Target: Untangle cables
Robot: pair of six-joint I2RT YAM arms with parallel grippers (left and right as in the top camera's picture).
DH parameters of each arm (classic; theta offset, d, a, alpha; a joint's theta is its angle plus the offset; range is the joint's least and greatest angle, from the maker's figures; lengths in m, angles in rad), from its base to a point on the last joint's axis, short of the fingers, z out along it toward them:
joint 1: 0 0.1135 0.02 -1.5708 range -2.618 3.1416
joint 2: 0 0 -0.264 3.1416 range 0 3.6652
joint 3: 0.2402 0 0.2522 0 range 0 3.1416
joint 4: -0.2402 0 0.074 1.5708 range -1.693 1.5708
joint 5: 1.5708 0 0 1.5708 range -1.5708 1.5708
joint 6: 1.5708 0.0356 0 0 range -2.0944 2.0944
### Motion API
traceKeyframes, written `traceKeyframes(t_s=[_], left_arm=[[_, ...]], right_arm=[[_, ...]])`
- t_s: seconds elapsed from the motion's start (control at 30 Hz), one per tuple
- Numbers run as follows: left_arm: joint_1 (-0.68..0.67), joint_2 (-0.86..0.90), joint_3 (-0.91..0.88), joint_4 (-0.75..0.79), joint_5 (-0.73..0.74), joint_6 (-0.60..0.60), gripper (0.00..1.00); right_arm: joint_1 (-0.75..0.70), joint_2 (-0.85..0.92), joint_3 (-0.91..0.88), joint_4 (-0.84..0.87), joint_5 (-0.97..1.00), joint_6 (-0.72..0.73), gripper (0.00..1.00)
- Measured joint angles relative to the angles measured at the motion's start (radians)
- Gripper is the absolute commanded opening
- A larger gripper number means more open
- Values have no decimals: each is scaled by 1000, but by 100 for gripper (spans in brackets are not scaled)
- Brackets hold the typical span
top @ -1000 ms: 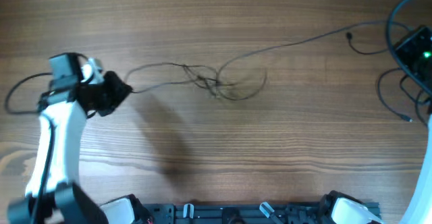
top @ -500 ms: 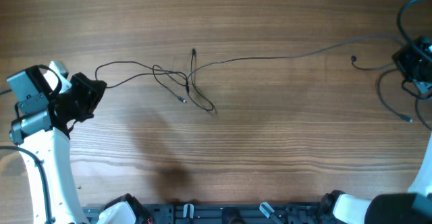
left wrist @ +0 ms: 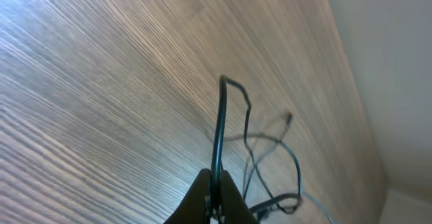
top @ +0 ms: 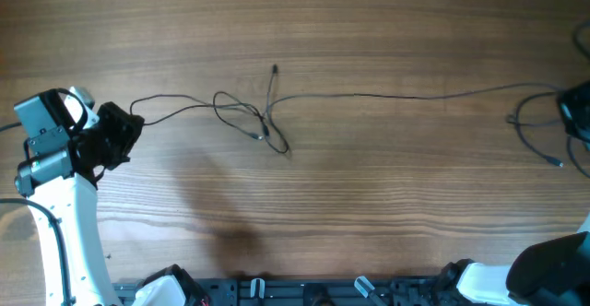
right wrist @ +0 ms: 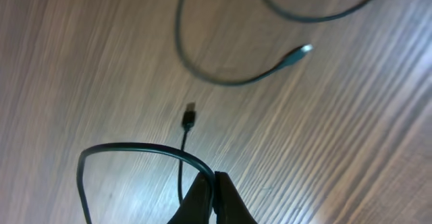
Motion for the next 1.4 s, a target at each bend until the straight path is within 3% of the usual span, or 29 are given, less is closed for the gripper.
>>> traceKeyframes(t_s=[0.13, 0.23, 0.33, 0.5, 0.93, 1.27, 1.4], left_arm=[[-5, 0, 0, 0, 13, -11, 4], [-31, 0, 0, -1, 33, -12, 4], [-93, 0, 0, -11, 45, -12, 4], [-233, 0, 0, -14, 47, -10, 4], [-502, 37, 0, -132, -150, -3, 4], [-533, 97, -2, -270, -320, -3, 4], [-533, 97, -2, -267, -354, -3, 4]], right_arm=[[-21, 0, 0, 7, -31, -8, 4], [-2, 0, 0, 61, -160, -89, 5], [67, 0, 0, 84, -344, -224, 4], [236, 0, 0, 68, -465, -352, 5], [672, 24, -22, 54, -340, -406, 10], [725, 146, -46, 32, -277, -386, 14], [726, 177, -48, -8, -278, -372, 52]])
